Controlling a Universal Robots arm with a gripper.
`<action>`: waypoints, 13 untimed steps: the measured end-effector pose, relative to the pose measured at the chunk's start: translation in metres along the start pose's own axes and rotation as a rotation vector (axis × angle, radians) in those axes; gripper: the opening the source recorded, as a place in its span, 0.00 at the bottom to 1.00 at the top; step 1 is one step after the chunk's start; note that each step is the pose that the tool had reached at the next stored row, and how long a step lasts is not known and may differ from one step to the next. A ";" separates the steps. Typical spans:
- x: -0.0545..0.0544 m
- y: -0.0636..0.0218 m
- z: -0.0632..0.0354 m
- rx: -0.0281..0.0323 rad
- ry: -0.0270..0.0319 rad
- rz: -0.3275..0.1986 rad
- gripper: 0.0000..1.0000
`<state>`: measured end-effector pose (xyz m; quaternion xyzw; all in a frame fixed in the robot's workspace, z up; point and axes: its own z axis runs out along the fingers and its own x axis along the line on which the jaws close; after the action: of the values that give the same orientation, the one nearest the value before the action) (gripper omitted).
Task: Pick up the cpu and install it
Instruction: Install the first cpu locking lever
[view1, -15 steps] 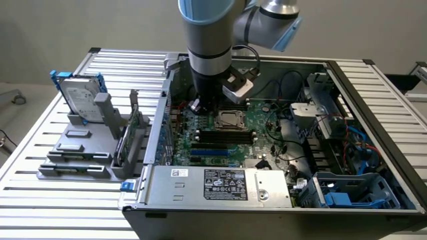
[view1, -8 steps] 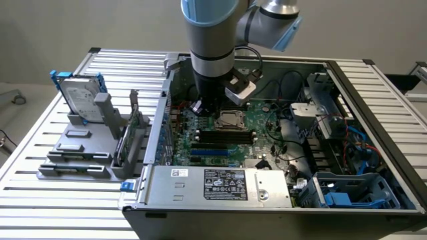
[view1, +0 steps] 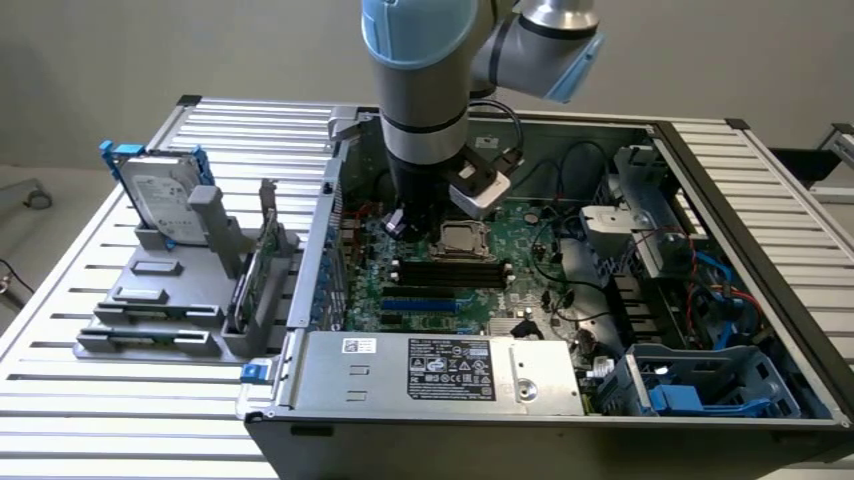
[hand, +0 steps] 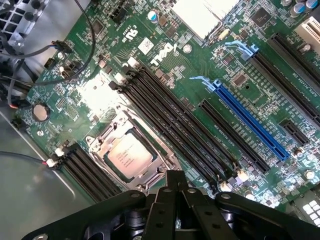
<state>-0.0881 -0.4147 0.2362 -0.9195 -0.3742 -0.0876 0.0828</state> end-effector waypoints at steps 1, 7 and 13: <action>0.000 0.0001 0.0018 -0.0001 0.0004 0.000 0.11; -0.003 0.0001 0.0093 -0.0011 0.0008 0.005 0.11; -0.006 -0.0001 0.0177 -0.0018 0.0011 0.008 0.11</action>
<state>-0.0906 -0.4147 0.2177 -0.9210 -0.3703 -0.0881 0.0826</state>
